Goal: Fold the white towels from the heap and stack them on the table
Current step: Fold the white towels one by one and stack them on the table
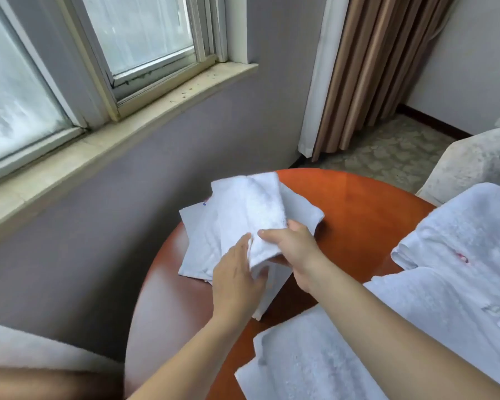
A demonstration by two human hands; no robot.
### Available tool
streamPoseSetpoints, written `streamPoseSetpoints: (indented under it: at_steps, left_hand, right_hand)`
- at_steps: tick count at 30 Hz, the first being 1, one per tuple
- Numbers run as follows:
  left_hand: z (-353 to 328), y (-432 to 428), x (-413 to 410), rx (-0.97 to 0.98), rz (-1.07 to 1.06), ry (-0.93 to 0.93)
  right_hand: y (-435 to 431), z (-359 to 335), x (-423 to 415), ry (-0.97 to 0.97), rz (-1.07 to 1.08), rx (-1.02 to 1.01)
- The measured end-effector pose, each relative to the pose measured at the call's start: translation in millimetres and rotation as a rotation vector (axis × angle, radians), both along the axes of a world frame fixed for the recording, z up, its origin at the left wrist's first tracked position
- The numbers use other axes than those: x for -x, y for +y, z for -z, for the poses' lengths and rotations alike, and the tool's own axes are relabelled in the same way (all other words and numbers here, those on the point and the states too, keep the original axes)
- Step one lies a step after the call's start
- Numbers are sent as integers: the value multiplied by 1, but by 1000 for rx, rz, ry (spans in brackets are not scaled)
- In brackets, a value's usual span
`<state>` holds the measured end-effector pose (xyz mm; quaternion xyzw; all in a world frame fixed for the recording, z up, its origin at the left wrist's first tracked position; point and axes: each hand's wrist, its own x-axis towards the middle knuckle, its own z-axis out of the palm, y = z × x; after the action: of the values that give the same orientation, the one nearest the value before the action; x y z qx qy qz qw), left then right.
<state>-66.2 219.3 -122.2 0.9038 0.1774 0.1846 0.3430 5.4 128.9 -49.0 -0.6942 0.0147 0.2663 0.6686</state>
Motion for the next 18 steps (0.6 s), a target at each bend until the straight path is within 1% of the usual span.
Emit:
streamPoseSetpoints:
  at_steps: [1,2,4,6,8,10,12,15,17,18]
  left_hand:
    - [-7,1,5,6,-83,-47]
    - [-13,2,12,-33,-123,-67]
    - [-24,3,33,-102,-144,-68]
    - [-41,0,58,-207,-151,-99]
    - [-64,-2,79,-331,-176,-171]
    - [-89,-1,95,-397,-194,-285]
    - [-112,-2,112,-429,-169,-338]
    - [-133,1,133,-520,-162,-341]
    - [-148,5,144,-499,-212,-261]
    - [-154,9,146,-465,-236,-192]
  right_hand:
    - [-3,-8,10,3,-46,-32]
    - [-8,-14,20,-3,-86,-50]
    - [-22,-24,37,-44,-122,-53]
    - [-37,-33,50,-106,-98,-37]
    - [-49,-43,60,-169,-38,-8]
    - [-57,-55,66,-258,21,31]
    - [-61,-69,72,-368,2,36]
    - [-61,-90,80,-461,-114,18]
    - [-61,-103,87,-419,-134,-14]
    - [-61,-106,87,-370,-143,-77]
